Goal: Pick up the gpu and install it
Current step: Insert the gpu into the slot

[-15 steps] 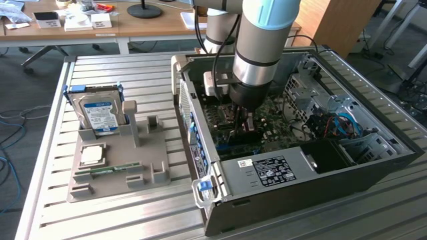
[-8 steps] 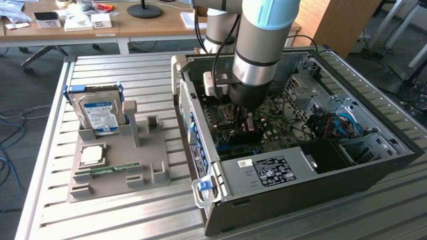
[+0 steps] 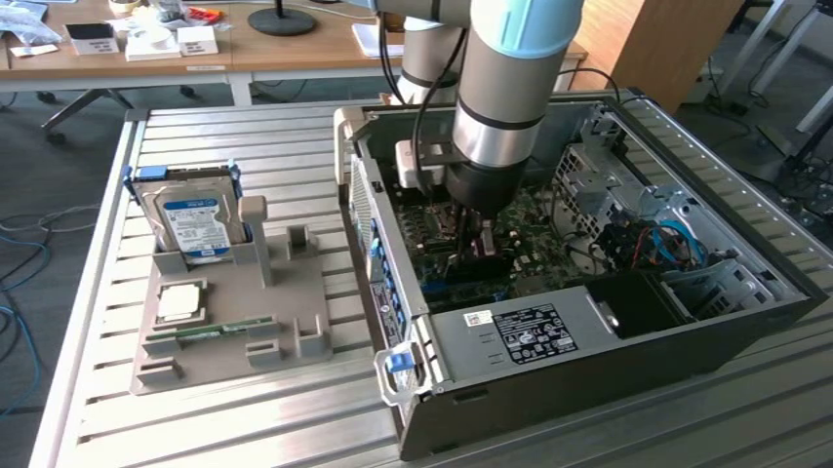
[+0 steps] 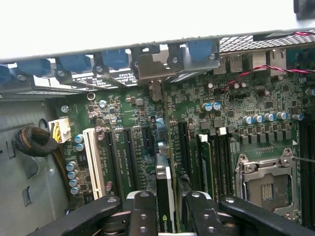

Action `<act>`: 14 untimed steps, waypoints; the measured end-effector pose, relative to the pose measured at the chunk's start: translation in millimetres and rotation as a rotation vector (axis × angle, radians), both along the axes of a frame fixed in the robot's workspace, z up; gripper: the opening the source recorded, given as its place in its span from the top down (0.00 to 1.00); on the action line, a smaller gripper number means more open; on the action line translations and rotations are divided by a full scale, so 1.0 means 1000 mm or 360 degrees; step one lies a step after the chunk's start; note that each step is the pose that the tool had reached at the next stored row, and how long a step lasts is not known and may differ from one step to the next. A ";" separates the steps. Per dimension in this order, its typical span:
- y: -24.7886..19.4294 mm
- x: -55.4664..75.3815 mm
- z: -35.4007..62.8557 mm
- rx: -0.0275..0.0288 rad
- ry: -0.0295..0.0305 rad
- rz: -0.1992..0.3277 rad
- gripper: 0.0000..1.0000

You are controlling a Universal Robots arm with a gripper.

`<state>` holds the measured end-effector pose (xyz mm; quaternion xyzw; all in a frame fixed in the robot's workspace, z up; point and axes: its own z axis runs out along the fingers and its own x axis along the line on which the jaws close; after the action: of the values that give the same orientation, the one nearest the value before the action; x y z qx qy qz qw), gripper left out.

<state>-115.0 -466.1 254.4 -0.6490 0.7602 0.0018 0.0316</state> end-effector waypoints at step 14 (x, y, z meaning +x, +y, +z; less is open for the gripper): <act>0.0001 0.000 -0.0008 0.00009 -0.00016 0.0003 0.73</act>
<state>-115.5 -466.0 253.6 -0.6496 0.7596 0.0017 0.0321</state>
